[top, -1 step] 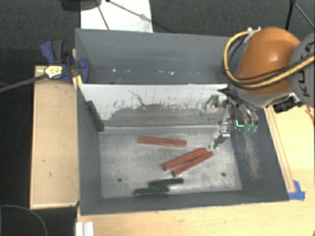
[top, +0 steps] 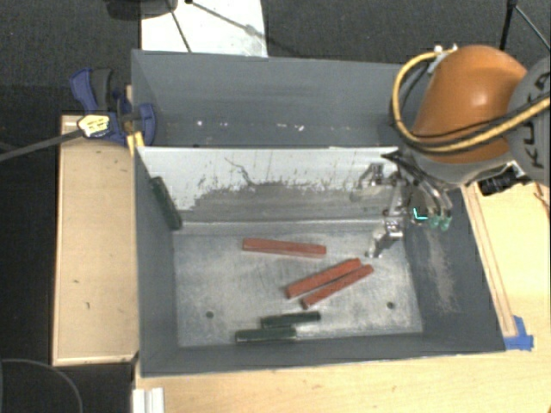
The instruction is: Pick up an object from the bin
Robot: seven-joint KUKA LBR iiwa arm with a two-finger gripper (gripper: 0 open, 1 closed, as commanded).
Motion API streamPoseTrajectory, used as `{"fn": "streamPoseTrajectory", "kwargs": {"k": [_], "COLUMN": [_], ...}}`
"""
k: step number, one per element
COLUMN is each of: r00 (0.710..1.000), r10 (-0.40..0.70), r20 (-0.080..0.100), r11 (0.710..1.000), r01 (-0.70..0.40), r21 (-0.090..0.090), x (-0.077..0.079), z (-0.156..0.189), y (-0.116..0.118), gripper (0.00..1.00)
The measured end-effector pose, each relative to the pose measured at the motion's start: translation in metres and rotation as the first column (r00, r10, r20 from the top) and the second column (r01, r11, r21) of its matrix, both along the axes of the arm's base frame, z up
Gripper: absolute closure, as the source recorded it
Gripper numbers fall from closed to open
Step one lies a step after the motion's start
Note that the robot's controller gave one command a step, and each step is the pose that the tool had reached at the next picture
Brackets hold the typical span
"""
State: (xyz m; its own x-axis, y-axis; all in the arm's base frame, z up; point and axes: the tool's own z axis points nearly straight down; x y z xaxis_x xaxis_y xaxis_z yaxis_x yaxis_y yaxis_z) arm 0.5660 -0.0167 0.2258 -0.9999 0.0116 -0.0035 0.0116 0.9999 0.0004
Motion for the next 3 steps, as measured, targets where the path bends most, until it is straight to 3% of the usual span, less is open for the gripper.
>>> {"fn": "streamPoseTrajectory", "kwargs": {"k": [1, 2, 3], "r00": [0.998, 0.994, 0.994], "r10": [0.055, 0.106, 0.106], "r20": [0.005, -0.002, -0.002], "r11": [0.999, 0.994, 0.994], "r01": [-0.055, -0.106, -0.106], "r21": [-0.001, 0.0, 0.0], "x": [0.002, 0.007, 0.007], "z": [-0.06, -0.141, -0.141], "y": [0.007, 0.009, 0.009], "gripper": [0.0, 1.0, 1.0]}}
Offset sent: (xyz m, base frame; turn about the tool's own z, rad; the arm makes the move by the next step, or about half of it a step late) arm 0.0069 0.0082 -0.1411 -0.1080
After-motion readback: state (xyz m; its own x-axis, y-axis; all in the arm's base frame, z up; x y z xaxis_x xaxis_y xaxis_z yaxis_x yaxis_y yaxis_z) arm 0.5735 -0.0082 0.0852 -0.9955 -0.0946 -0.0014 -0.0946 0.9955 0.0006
